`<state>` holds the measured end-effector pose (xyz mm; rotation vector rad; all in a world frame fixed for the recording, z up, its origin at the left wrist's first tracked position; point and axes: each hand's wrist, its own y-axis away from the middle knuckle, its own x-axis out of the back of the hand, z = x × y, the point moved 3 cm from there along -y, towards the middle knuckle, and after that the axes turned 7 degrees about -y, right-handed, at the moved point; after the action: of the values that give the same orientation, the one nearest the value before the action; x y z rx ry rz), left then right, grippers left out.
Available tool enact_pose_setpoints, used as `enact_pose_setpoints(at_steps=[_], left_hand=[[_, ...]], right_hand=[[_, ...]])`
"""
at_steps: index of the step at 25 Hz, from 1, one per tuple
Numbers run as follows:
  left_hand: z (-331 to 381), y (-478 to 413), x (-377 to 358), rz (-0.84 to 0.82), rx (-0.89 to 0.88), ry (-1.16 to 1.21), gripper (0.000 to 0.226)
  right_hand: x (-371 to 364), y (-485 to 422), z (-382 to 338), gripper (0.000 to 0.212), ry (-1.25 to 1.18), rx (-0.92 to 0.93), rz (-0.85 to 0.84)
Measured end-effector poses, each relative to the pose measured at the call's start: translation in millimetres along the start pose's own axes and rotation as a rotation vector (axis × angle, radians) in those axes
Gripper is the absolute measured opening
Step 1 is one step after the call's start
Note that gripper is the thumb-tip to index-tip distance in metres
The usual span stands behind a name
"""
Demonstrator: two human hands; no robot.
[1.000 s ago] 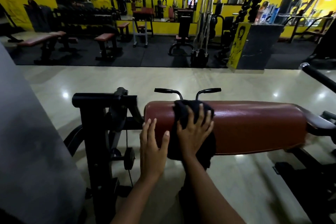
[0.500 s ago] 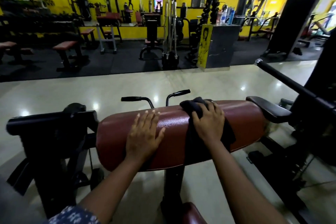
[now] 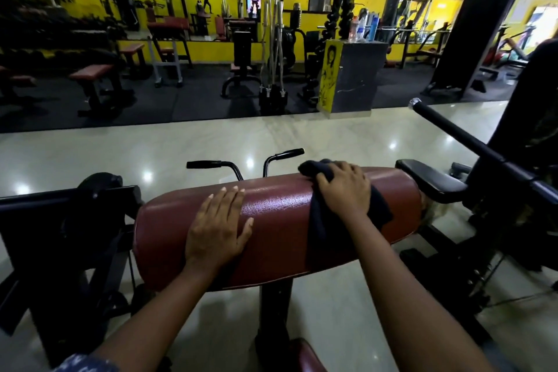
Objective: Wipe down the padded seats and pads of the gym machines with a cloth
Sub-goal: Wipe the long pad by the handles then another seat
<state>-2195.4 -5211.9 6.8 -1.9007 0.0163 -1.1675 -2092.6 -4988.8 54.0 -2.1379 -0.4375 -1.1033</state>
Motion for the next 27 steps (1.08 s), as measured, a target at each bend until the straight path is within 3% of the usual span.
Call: enact_pose_setpoints(at_steps=[4,7,10,16,20,24,27], left_hand=[[0.7,-0.4,4.9,-0.068,0.007,0.028,0.054],[19.9,-6.7,13.9,-0.052,0.015,0.109,0.054],[69.8,-33.2,18.9,-0.061,-0.040,0.189,0.055],[126.4,-71.1,-8.3,-0.267,-0.139,0.109,0.071],[130.7,-68.0,-14.6,-0.273,-0.113,0.065,0.072],[129.1,-67.1,-15.8,-0.239,-0.166,0.030,0.067],[128.4,-66.2,-10.7,-0.253,-0.155,0.038,0.071]], right_hand=[[-25.8,62.4,-23.0,0.044,-0.167,-0.097,0.351],[-50.2,115.0,-31.3,0.046,-0.288,0.127,0.325],[-43.4,94.4,15.5,0.051,-0.306,0.259,0.336],[-4.1,29.3,113.6,0.047,-0.288,0.088,0.415],[9.9,16.8,93.4,0.051,-0.298,-0.200,0.433],[-4.0,24.3,27.4,0.047,-0.169,0.172,0.177],[8.9,-12.9,48.8,0.043,-0.072,0.300,-0.031]])
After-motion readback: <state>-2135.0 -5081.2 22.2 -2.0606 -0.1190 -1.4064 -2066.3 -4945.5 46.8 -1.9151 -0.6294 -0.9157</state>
